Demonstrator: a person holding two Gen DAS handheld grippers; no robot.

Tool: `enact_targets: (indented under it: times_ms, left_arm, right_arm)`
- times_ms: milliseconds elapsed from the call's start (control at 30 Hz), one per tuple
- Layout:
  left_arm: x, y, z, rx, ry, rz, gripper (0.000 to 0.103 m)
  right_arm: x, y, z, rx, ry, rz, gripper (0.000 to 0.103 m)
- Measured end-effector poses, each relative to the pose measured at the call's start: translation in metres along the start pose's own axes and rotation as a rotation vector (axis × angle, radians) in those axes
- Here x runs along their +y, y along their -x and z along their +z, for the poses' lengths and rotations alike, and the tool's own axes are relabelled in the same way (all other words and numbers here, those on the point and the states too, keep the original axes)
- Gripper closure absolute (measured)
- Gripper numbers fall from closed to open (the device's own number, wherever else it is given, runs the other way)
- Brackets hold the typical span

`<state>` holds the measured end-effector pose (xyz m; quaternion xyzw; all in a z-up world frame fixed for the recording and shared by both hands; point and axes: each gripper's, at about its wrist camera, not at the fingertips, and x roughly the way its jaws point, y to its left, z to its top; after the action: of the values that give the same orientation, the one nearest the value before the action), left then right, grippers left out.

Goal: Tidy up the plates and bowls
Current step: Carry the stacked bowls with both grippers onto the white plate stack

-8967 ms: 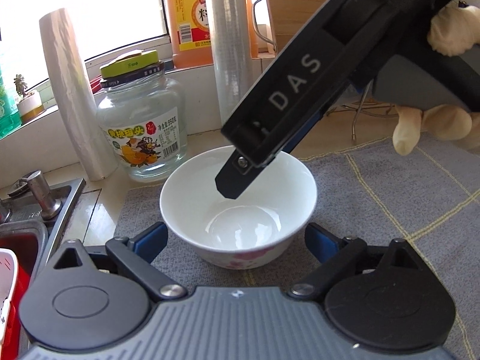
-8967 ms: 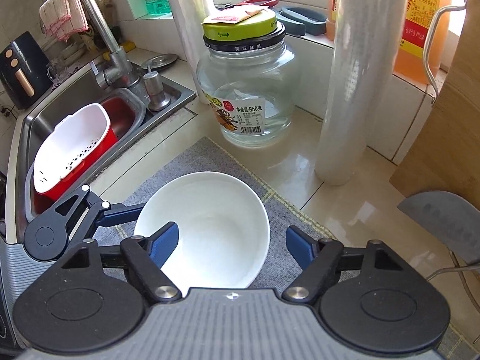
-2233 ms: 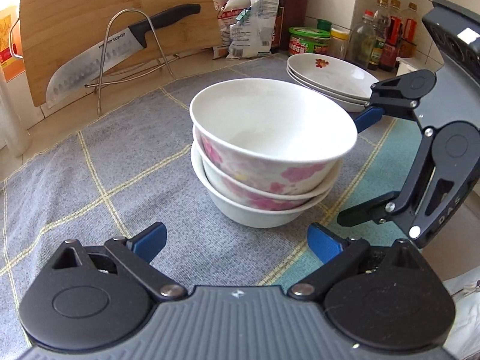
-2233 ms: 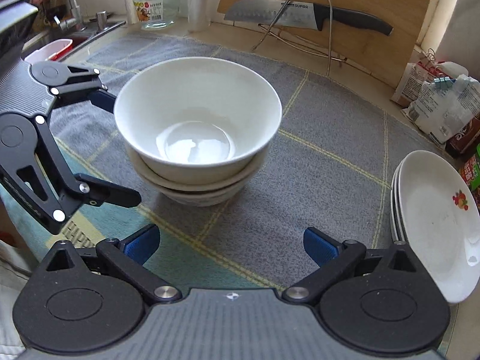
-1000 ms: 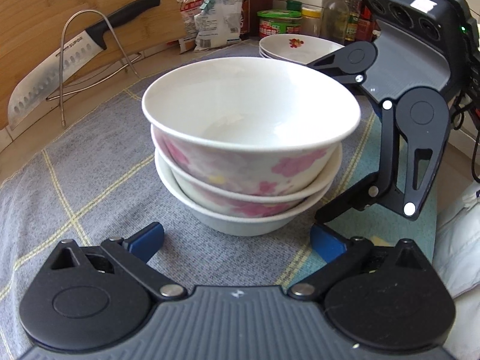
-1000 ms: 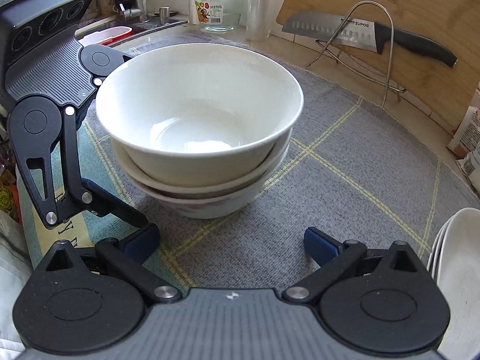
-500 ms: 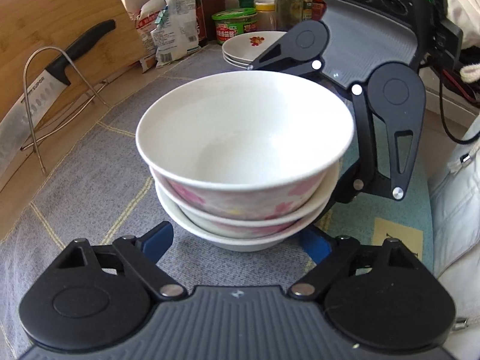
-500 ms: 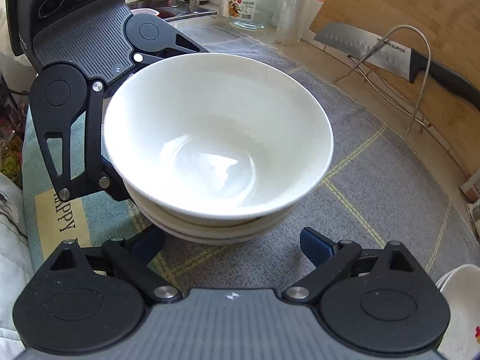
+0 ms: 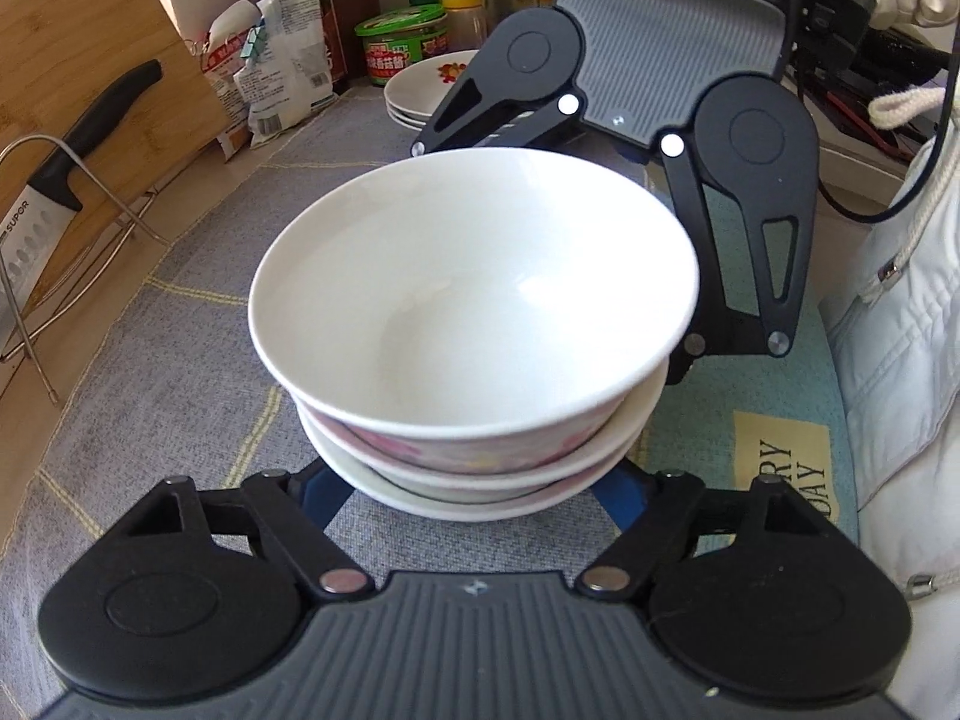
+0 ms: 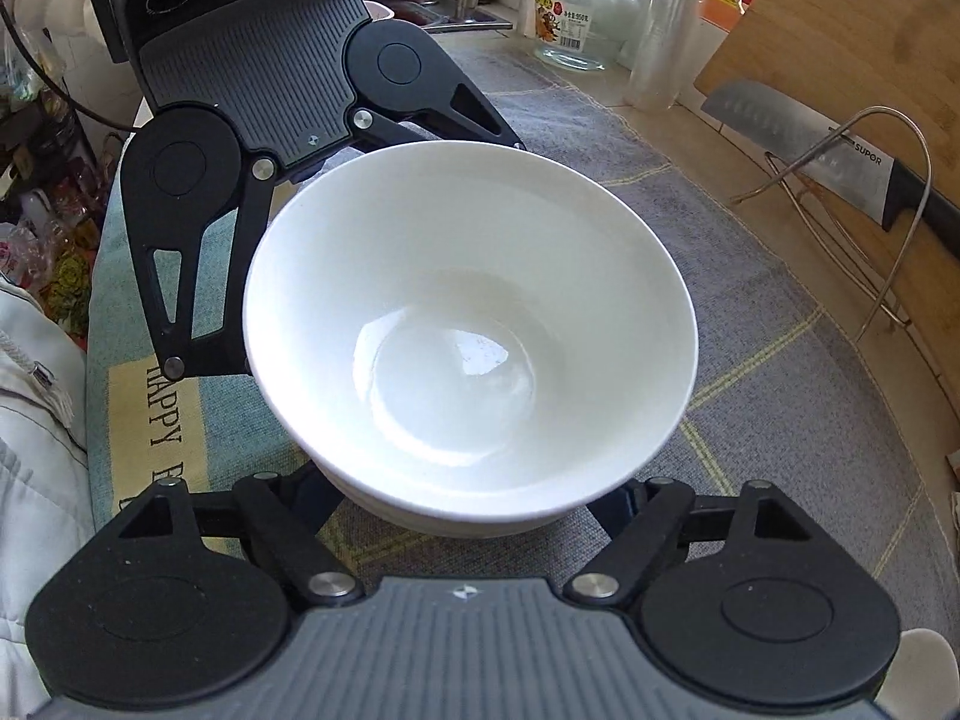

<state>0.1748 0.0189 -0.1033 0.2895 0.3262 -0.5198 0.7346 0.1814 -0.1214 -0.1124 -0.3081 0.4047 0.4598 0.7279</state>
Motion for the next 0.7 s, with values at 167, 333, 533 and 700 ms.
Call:
enact_targets:
  times_ms: [167, 333, 533, 700]
  left_arm:
    - [0.005, 0.001, 0.001, 0.009, -0.019, -0.036, 0.021]
    - [0.008, -0.002, 0.003, 0.011, -0.027, -0.057, 0.019]
    - [0.01, -0.002, 0.003, 0.01, -0.029, -0.07, 0.019]
    - [0.011, -0.003, 0.004, 0.01, -0.028, -0.075, 0.02]
  right_arm:
    - [-0.001, 0.001, 0.002, 0.014, 0.012, 0.01, 0.017]
    - [-0.004, -0.003, 0.005, 0.015, 0.007, 0.009, 0.017]
    - [-0.003, -0.002, 0.004, 0.017, 0.003, 0.008, 0.017]
    - [-0.003, -0.002, 0.004, 0.015, -0.007, 0.004, 0.017]
